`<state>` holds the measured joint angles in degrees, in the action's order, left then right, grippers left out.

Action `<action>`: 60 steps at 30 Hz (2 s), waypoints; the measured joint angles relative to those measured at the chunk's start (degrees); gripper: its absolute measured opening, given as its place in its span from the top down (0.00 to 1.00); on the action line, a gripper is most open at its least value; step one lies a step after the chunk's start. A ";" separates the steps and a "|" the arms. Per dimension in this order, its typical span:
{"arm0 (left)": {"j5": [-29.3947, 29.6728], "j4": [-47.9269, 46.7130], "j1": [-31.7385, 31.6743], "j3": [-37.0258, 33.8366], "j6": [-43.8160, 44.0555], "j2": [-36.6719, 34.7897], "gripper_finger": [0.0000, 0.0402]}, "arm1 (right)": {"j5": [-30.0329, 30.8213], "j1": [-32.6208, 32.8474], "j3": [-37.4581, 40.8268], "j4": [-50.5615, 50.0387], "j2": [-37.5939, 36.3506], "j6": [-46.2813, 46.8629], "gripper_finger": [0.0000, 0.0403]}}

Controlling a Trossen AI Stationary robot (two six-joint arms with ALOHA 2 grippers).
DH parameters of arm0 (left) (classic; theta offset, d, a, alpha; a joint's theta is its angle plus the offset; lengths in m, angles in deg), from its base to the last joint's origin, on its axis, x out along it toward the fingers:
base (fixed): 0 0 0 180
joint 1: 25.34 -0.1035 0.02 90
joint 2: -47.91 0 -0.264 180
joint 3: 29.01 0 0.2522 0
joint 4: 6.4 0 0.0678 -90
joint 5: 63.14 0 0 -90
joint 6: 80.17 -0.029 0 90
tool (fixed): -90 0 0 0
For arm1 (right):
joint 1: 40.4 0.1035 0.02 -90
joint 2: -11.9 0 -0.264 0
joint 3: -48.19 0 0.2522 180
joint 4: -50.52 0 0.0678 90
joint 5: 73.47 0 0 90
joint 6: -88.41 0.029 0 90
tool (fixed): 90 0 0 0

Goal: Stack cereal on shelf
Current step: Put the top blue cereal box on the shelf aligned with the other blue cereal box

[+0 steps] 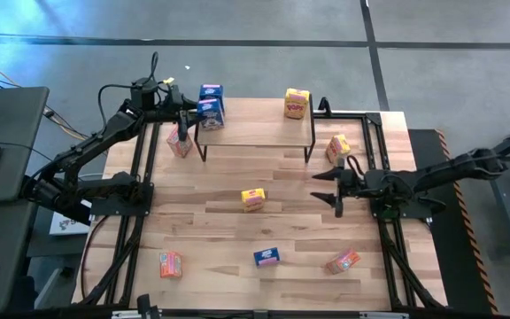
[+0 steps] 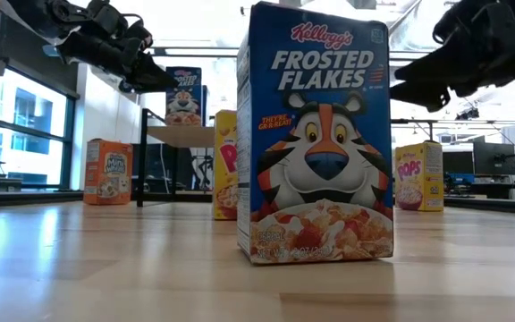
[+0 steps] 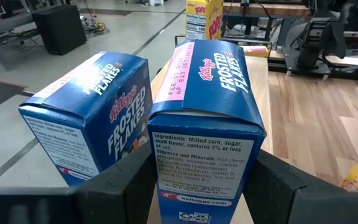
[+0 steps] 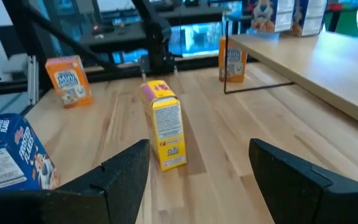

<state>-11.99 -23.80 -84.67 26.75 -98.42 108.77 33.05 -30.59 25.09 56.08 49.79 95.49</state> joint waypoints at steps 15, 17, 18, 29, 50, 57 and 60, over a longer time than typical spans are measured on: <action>0.05 0.05 0.00 0.00 0.16 0.00 0.51 | 4.87 -0.08 5.77 -5.63 -17.12 -4.45 0.33; 0.04 0.05 0.00 0.00 0.13 0.00 0.51 | 4.92 -0.07 5.77 -7.28 -18.79 -4.51 0.33; 0.04 0.05 0.01 0.00 0.12 0.00 0.51 | 4.92 -0.08 5.77 -8.03 -19.52 -4.49 0.33; 0.06 0.02 0.02 0.00 -0.49 0.00 0.51 | 4.90 -0.08 5.77 -13.44 -21.49 -1.06 0.33; 0.04 0.00 0.02 0.00 -0.41 0.00 0.51 | 12.59 -0.08 8.72 -7.65 -25.28 -7.59 0.33; 0.04 0.01 0.02 0.00 -0.41 0.00 0.51 | 13.02 -0.07 8.72 -11.90 -29.70 -7.51 0.33; 0.04 0.02 0.02 0.00 -0.41 0.00 0.51 | 13.00 -0.06 8.72 -14.97 -31.91 -6.99 0.33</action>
<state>-11.95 -23.78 -84.65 26.75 -98.82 108.77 46.05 -30.64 33.80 41.11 17.88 88.50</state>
